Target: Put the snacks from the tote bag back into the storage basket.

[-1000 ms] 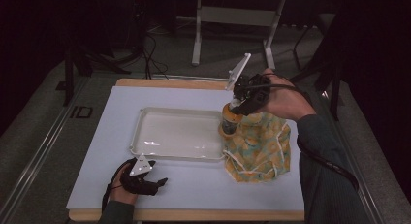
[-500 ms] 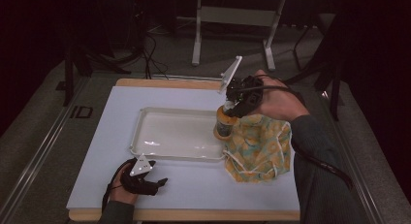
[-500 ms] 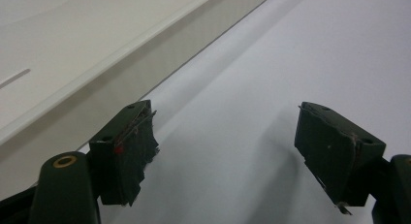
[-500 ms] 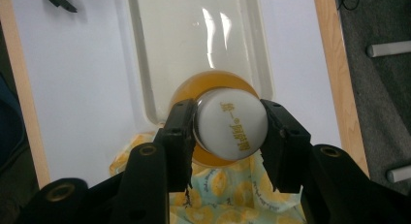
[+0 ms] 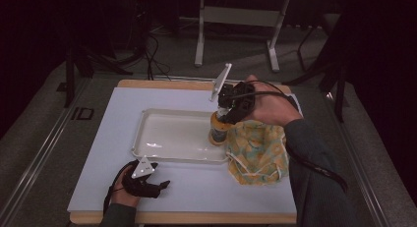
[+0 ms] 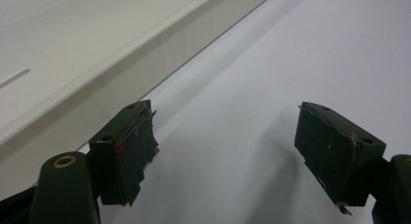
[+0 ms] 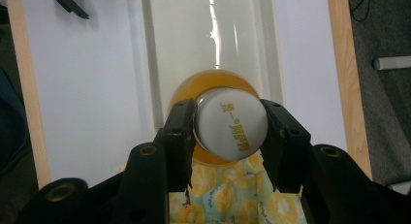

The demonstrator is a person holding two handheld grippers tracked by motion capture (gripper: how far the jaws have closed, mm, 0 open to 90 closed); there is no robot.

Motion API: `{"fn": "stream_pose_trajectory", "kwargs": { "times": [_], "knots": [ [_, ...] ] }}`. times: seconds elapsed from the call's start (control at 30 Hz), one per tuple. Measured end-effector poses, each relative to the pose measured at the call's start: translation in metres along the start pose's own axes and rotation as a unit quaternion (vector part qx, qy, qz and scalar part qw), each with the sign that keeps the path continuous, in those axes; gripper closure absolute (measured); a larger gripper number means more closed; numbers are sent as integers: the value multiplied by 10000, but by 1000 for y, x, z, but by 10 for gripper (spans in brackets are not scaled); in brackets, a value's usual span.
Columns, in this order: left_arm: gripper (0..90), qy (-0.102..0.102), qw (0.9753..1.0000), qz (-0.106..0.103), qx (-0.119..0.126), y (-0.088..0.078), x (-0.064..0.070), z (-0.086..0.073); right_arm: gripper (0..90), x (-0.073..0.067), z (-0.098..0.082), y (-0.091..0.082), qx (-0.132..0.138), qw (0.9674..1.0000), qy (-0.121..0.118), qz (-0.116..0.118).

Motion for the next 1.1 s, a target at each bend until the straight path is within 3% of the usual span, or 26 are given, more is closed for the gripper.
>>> {"fn": "stream_pose_trajectory", "kwargs": {
  "times": [0.23, 1.1],
  "knots": [
    [222, -6, 10000, -2, 22, 0, 0, 0, 588, -3, 5, 10, -46, 9999, -88, 56],
    [222, -8, 10000, -1, 12, 0, 0, 0, 589, -12, -2, 32, -72, 9999, -22, 129]
  ]
}}
Point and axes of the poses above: each handheld gripper's, and its own axes: y roughly forward along the jaws, z roughly out of its top, x roughly to its right, the point moved 2 cm from there along y, roughly forward along the jaws, and after that the axes turned 6 degrees about z, right-handed, at the moved point
